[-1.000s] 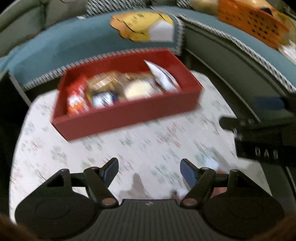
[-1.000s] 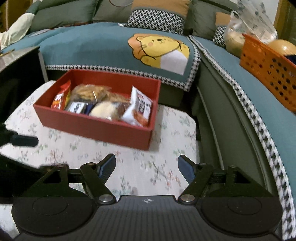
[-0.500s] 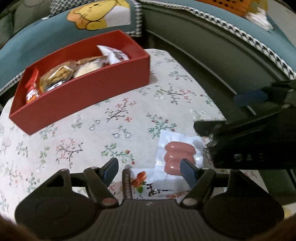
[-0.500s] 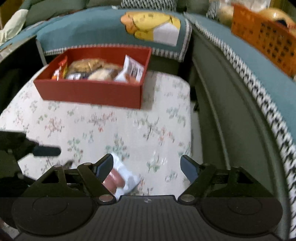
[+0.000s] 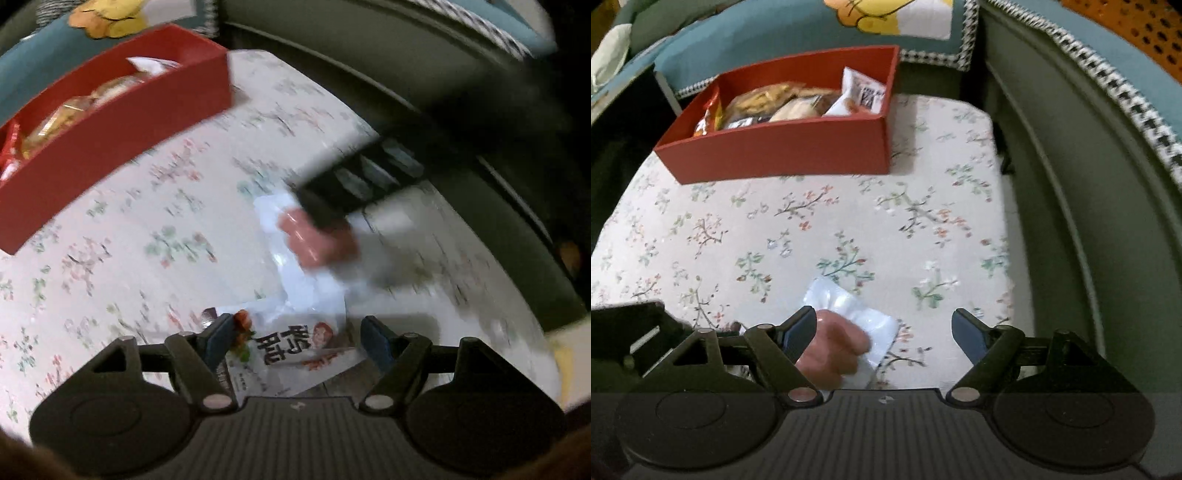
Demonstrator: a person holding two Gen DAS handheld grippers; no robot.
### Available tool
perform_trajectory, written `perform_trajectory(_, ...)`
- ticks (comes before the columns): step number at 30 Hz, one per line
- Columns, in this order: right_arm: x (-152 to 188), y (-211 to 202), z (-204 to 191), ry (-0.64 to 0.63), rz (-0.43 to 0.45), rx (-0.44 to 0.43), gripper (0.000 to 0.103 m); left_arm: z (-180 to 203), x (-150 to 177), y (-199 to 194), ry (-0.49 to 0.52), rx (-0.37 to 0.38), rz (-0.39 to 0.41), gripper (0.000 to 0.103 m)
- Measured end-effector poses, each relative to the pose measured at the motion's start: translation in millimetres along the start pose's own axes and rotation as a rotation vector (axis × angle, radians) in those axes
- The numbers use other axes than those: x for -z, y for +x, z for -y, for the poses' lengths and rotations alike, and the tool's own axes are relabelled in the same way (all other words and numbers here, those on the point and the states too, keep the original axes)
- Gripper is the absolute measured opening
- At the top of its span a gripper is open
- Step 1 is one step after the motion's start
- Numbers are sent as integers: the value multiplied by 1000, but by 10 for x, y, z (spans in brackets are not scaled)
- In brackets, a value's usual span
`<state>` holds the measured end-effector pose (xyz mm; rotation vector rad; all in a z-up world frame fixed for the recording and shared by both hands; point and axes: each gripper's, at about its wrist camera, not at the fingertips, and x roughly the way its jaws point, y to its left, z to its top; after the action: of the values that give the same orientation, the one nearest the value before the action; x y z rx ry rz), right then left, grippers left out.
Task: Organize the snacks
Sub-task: 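Move both tools to the sausage pack and white duck-neck packet on the table, then close the right tool on the sausage pack while the left tool grasps the duck-neck packet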
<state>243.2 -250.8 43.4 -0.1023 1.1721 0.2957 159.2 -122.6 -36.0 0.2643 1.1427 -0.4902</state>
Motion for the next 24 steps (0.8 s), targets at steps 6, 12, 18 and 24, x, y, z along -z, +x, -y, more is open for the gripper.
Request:
perform_trajectory(6,0,64,-96,-25,-33,-27,86,95,285,-134,59,90,-38,103)
perform_trajectory(12,64,85,-175,-5,-70,-78,87,-91,279,-275,-23,119,-14,103)
perform_trajectory(18,11,199,-261,20,-101,-105,88,-194,137,-186,-133,125,-3,103)
perform_trajectory(24,-17,327,-350,-13,-122,-96,90,-191,74,-100,-133,42,-9,103)
